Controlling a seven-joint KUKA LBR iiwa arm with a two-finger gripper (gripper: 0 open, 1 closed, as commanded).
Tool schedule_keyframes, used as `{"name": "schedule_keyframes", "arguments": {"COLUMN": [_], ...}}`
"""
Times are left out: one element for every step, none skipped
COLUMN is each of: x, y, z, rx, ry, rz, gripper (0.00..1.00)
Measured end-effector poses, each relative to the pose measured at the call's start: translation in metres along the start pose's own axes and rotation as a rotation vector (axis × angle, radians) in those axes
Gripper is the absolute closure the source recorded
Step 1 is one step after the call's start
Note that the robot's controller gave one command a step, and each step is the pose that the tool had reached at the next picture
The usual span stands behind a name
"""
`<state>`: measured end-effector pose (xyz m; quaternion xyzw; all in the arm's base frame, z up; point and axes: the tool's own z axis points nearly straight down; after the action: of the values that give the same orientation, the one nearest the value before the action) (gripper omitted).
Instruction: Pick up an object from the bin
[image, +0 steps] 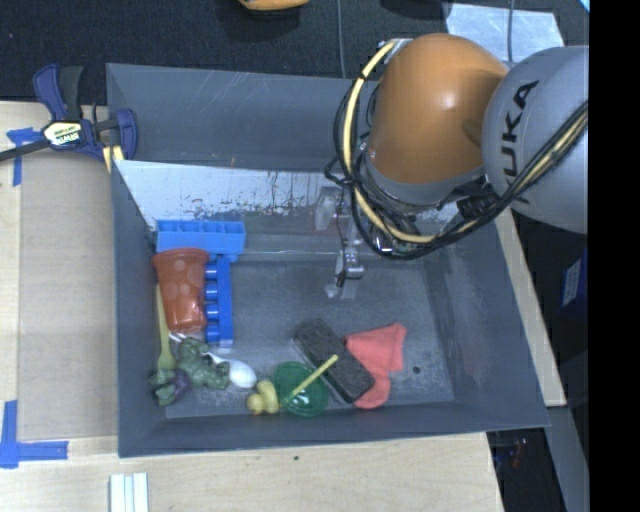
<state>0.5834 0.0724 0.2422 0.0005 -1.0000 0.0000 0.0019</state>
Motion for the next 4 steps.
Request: {"name": "schedule_keyframes", "arguments": {"x": [-0.001, 0.028, 0.07, 0.091], "y": [0.0, -0.029, -0.056, -0.096], "z": [-0.004, 0.037, 0.104, 0.137], "rx": [-0.001, -0.001, 0.0, 0.001], "ry": [-0.008, -0.016, -0.008, -0.017], "rz": [0.002, -0.131, -0.214, -0.157], "gripper": [0.0, 0.0, 0.0, 0.0]}}
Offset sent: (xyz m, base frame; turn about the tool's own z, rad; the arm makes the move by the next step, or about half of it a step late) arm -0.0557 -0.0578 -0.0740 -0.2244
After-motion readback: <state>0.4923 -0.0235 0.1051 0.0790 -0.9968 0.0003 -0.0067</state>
